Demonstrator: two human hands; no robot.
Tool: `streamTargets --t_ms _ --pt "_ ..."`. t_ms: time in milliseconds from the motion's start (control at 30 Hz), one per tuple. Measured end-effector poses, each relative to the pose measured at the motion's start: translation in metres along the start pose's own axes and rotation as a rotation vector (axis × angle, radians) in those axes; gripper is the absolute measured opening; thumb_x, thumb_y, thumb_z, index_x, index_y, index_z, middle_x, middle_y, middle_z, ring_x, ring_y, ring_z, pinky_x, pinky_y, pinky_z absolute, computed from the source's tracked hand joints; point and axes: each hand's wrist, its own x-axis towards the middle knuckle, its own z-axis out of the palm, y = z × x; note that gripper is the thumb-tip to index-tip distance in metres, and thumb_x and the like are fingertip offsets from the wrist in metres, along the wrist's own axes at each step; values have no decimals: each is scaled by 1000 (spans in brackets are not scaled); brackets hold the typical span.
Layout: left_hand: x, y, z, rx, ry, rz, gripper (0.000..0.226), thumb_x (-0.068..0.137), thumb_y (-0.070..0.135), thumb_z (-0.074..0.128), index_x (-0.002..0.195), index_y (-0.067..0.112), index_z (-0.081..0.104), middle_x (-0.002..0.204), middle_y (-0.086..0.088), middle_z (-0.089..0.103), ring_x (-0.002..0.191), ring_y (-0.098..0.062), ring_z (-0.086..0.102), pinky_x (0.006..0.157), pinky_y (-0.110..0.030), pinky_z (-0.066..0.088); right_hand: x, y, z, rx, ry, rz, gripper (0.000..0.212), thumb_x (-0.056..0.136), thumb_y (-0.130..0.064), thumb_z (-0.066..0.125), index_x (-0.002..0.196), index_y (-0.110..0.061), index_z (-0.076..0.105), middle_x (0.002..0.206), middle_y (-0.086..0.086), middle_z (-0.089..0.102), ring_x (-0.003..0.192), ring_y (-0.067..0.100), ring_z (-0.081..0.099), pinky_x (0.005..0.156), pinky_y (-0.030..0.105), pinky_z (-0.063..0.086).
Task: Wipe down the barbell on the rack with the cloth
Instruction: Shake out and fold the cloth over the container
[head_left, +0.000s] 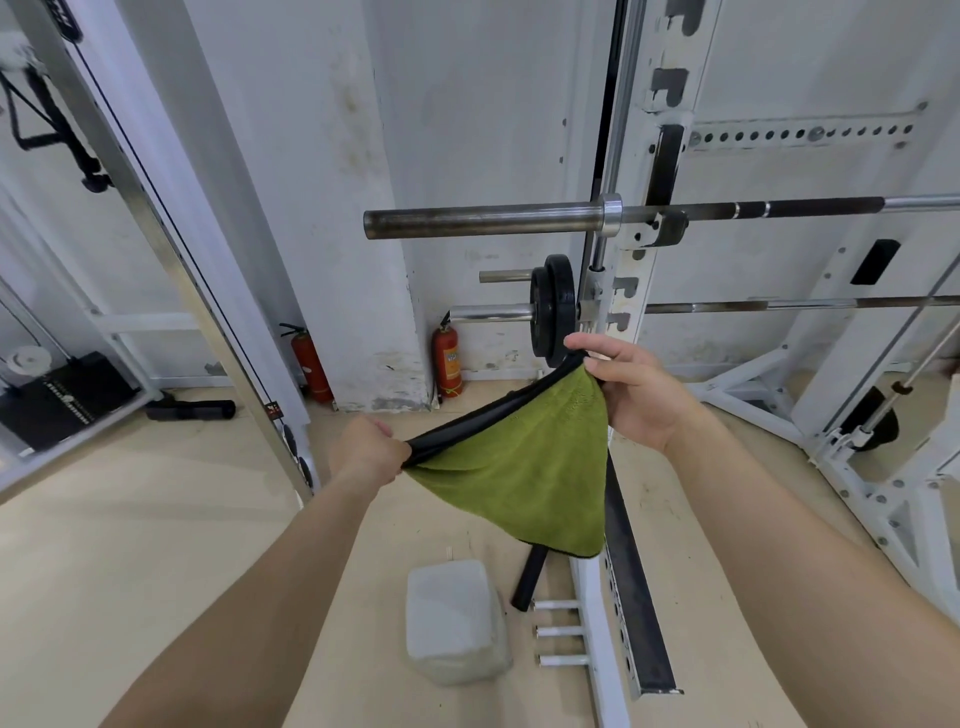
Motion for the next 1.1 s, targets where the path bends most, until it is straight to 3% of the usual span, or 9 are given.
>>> streamTargets --t_ms 100,167,367,500,633,700,767,900,1100 --pt "-3 1 7 338 -16 133 13 76 7 63 80 17 55 84 -8 67 79 -27 66 71 -38 57 -1 2 3 3 -15 -4 30 95 7 49 110 -10 69 70 3 67 65 16 66 65 28 58" --pt "-3 0 13 352 -51 141 12 77 4 62 79 15 58 85 -8 65 79 -27 63 72 -37 58 -4 4 4 9 -32 4 30 95 7 48 110 -9 68 68 1 68 63 14 66 64 28 58" --pt "-7 -1 10 -316 -351 -248 16 87 -10 62 81 5 63 74 -10 53 55 -15 45 40 -16 41 -4 8 -14 47 48 -19 33 94 2 51 105 -16 75 80 7 65 73 20 63 75 33 58" --pt "-11 -4 4 -464 -366 -313 10 88 -6 60 97 -1 60 97 -13 51 69 -23 63 51 -26 60 -1 14 -26 16 202 -8 33 95 3 50 102 -18 75 84 7 65 77 21 63 74 35 56" --pt "-14 1 -1 -821 -353 -398 12 87 -11 54 94 -2 57 104 -16 52 70 -24 67 42 -22 55 9 27 -30 -165 601 -36 29 94 1 57 107 -19 73 103 5 72 80 19 62 73 38 49" --pt "-19 7 -6 -888 -359 -361 13 86 -11 55 96 -4 61 97 -17 59 61 -21 69 46 -21 56 11 32 -28 -112 644 -44 29 95 2 57 111 -18 71 107 6 71 80 19 64 75 38 51" --pt "-21 13 -12 -945 -381 -303 17 86 -10 57 101 -4 64 99 -19 64 71 -23 70 58 -23 61 11 31 -24 -47 623 -38 31 96 3 55 115 -16 70 103 7 70 80 18 65 73 38 54" --pt "-22 22 -25 -844 -421 -149 22 87 -12 62 109 -8 66 108 -19 69 91 -24 70 75 -25 61 11 21 -18 -14 516 -44 31 95 3 55 109 -19 71 94 6 69 77 17 64 67 33 52" --pt "-9 21 -48 -448 -274 -66 16 85 -10 66 98 -3 73 101 -17 72 78 -27 76 70 -31 62 11 1 -18 -80 410 -70 32 94 4 56 103 -22 72 94 3 67 73 15 63 65 31 51"
